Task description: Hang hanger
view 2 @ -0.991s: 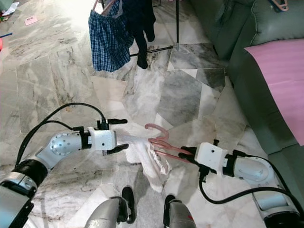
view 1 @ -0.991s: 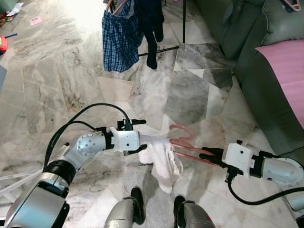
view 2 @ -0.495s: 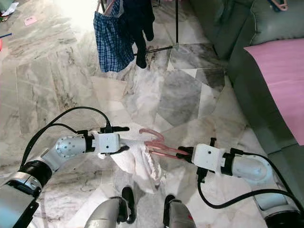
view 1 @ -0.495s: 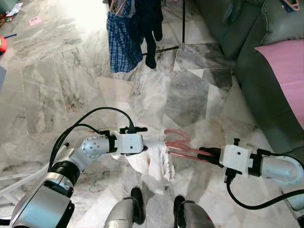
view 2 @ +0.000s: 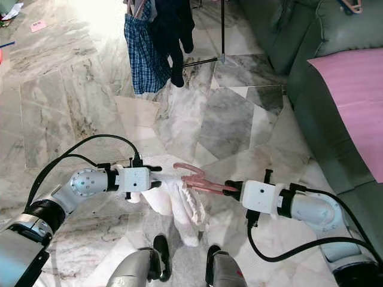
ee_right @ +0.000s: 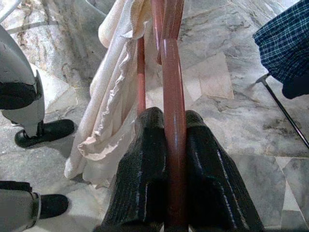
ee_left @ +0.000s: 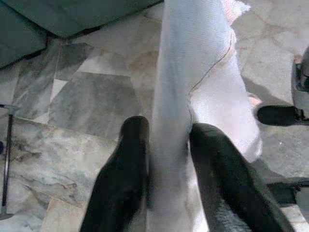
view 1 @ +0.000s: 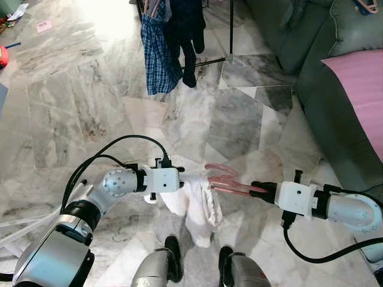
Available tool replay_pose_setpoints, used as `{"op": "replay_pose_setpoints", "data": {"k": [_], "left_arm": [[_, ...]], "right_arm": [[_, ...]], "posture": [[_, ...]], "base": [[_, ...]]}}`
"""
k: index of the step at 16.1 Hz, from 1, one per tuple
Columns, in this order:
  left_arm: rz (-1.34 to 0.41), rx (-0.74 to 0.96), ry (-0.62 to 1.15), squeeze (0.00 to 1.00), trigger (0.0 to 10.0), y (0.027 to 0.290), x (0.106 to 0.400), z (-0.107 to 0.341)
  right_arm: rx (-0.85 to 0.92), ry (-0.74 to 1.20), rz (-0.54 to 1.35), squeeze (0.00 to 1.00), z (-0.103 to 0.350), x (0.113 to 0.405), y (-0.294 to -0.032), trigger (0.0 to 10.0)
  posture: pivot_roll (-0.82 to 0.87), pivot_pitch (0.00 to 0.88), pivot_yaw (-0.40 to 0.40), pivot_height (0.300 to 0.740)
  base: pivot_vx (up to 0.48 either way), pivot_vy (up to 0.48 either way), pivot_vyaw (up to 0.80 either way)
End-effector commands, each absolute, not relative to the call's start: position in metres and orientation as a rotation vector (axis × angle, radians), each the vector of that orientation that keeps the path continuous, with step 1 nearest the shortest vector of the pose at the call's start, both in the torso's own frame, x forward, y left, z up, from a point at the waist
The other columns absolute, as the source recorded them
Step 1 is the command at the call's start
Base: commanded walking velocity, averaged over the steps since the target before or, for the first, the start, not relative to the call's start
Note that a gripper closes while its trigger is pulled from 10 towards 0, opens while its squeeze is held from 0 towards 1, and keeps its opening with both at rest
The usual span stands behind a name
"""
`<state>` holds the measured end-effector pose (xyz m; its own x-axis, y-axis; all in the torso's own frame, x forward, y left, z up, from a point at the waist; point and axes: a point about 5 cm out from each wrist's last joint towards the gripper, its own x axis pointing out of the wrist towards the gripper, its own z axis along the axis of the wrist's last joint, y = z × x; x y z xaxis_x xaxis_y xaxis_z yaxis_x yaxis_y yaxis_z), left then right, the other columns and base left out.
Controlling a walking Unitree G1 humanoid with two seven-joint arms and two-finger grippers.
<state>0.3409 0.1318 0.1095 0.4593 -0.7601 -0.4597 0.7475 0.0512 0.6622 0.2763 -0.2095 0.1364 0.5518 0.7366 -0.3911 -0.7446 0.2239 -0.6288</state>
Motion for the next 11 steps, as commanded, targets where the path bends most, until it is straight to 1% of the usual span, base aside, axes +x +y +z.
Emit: {"op": "replay_pose_setpoints", "data": {"k": [1, 8, 11], "left_arm": [[-1.165, 1.007, 0.039, 0.0, 0.0, 0.1384, 0.3378, 0.1023], [-1.192, 1.001, 0.061, 0.0, 0.0, 0.1378, 0.336, 0.0995], [-1.193, 0.996, 0.063, 0.0, 0.0, 0.138, 0.3359, 0.0995]], "right_arm": [[-0.87, -0.012, 1.033, 0.0, 0.1348, 0.2746, -0.2059, 10.0], [-0.863, -0.026, 1.01, 0.0, 0.1345, 0.2765, -0.2047, 10.0], [-0.82, 0.006, 0.966, 0.0, 0.1342, 0.28, -0.2071, 10.0]], "posture": [[-0.04, 0.312, 0.083, 0.74], [-0.04, 0.31, 0.086, 0.74], [-0.04, 0.309, 0.087, 0.74]], "base": [[0.0, 0.0, 0.0], [0.0, 0.0, 0.0], [0.0, 0.0, 0.0]]}}
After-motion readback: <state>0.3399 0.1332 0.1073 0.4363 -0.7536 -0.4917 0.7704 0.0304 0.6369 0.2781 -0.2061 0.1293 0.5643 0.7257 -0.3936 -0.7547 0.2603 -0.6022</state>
